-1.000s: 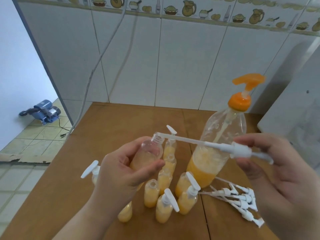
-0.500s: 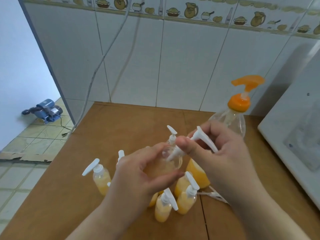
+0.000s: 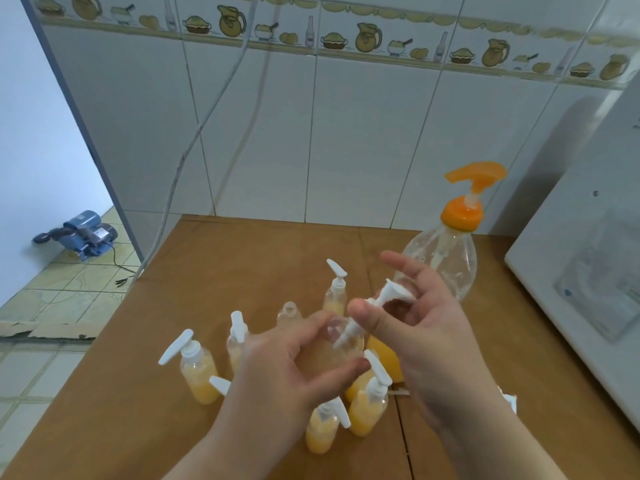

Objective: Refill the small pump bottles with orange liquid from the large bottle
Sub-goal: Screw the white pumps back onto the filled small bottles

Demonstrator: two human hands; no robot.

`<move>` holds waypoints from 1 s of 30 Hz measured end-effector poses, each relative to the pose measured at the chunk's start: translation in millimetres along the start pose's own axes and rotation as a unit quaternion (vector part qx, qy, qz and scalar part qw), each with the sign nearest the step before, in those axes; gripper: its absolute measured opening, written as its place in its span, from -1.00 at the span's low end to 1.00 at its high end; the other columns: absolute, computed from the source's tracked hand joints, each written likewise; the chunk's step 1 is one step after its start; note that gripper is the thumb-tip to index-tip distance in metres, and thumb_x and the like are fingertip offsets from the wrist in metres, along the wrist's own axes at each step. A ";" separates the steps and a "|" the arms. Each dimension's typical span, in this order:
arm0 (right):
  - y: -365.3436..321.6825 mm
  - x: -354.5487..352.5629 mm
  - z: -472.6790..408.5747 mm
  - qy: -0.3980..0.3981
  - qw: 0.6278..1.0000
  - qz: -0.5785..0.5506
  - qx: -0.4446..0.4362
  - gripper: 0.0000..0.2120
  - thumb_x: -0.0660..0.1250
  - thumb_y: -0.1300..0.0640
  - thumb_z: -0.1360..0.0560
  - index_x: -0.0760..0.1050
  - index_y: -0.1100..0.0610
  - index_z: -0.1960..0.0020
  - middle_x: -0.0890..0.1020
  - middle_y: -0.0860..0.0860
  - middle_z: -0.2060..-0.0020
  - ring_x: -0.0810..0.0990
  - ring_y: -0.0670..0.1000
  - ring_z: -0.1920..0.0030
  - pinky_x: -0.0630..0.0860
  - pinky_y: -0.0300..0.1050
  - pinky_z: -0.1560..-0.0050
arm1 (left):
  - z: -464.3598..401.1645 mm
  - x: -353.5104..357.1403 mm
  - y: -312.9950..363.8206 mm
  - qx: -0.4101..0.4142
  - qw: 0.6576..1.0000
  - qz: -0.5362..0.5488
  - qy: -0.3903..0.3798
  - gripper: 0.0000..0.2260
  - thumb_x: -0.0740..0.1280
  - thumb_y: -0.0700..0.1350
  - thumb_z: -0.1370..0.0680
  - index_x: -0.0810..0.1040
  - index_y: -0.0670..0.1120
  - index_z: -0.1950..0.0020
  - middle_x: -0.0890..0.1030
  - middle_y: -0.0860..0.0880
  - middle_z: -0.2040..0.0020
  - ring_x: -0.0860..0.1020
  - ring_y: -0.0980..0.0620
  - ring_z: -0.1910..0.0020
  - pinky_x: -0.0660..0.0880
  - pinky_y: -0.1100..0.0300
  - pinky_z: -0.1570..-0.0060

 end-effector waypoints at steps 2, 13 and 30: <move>-0.7 1.3 2.5 -0.032 0.997 -0.057 0.028 -0.36 0.49 0.13 -0.16 0.45 -0.07 -0.22 0.69 0.02 0.10 0.67 -0.01 0.04 0.57 -0.11 -0.01 | -0.4 -0.4 -0.4 -0.003 1.000 -0.001 0.005 -0.64 0.48 0.16 -0.24 0.67 0.10 0.01 0.64 0.17 0.26 0.58 0.23 0.24 0.39 0.49 0.26; -11.9 0.6 -3.7 -0.026 0.974 0.206 -0.089 -0.68 0.46 -0.06 -0.25 0.58 -0.03 0.02 0.65 0.05 0.24 0.63 -0.05 0.21 0.60 -0.22 0.20 | -11.1 -9.7 3.5 0.017 0.996 -0.085 -0.005 -0.63 0.45 0.23 -0.25 0.62 0.20 -0.02 0.61 0.24 0.21 0.57 0.24 0.19 0.38 0.47 0.26; -54.0 -10.3 -13.7 0.020 0.910 0.390 -0.137 -0.66 0.29 -0.18 -0.42 0.40 -0.28 -0.19 0.58 -0.18 0.17 0.54 -0.23 0.14 0.49 -0.47 0.27 | -52.3 -5.2 42.3 0.177 0.963 -0.197 -0.054 -0.75 0.40 0.13 -0.41 0.59 0.09 -0.04 0.64 0.18 0.19 0.57 0.20 0.17 0.50 0.35 0.17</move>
Point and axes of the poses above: each hand's wrist, its own z-axis away from the middle knuckle, its own x-axis out of the palm, y = z × x, the point moved 4 cm from there along -z, towards the middle knuckle
